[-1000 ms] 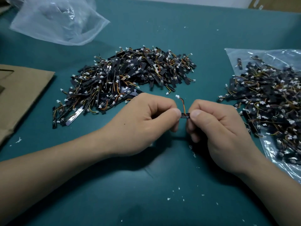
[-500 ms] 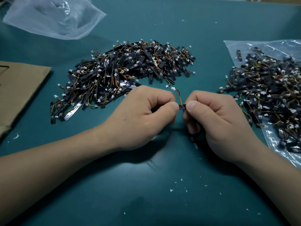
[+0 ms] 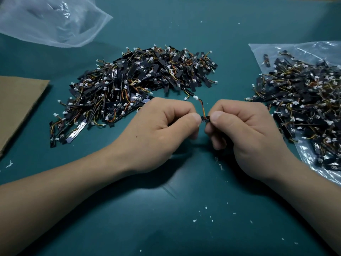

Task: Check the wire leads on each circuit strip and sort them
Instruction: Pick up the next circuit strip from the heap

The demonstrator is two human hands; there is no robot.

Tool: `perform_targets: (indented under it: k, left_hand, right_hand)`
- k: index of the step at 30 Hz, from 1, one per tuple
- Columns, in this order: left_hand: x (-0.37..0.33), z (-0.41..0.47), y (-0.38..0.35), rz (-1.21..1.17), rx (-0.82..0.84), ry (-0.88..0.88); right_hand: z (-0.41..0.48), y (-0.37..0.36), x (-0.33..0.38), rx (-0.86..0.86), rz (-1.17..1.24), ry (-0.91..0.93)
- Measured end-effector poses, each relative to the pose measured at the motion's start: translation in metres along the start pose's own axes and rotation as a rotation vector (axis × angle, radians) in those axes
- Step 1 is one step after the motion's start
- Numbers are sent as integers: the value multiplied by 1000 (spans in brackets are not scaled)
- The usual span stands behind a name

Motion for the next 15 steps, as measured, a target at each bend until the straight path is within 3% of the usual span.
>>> perform_targets:
  k: [5, 15]
  left_hand:
    - [0, -1, 1, 60, 17, -13]
    - [1, -4, 3, -72, 6, -21]
  right_hand:
    - [0, -1, -1, 22, -29, 28]
    - [-3, -7, 6, 40, -12, -50]
Point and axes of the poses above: each hand's wrist, its own z-axis towards the middle knuckle, its own y-axis out of the back of the hand, x = y × z, the point moved 4 cm from there along z, towards the middle knuckle, and after that the axes turned 15 degrees about -x, right-handed, at the moved point
